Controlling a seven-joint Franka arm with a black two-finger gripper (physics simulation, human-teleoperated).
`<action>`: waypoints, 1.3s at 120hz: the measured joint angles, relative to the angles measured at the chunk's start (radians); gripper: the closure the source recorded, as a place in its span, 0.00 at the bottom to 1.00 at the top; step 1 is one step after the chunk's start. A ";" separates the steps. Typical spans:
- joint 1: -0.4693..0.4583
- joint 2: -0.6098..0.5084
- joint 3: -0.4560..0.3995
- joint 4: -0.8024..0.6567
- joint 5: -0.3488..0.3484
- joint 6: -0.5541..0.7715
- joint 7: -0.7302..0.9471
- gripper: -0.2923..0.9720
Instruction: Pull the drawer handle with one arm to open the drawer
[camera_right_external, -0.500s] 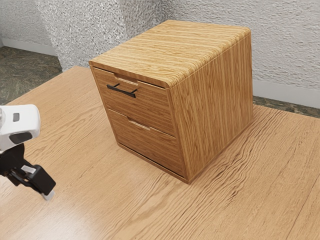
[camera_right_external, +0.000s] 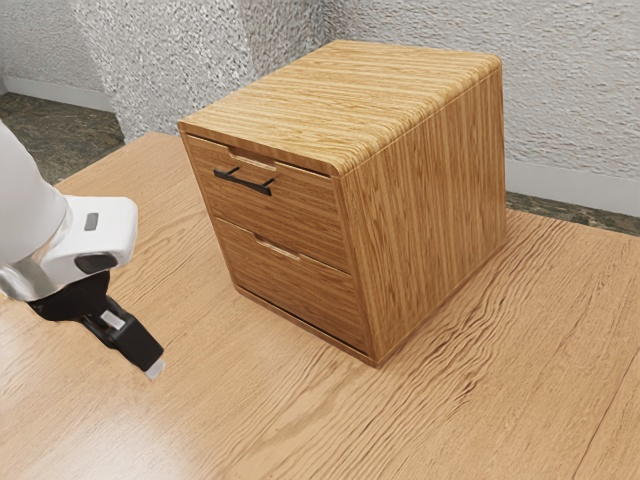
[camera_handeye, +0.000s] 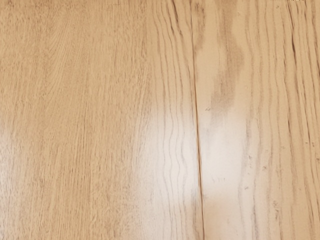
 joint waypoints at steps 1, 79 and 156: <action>0.001 0.005 0.003 0.002 0.002 0.006 0.015 0.24; 0.025 0.084 0.032 -0.010 0.082 0.490 1.191 0.23; 0.083 0.351 0.042 0.097 0.083 0.782 1.522 0.23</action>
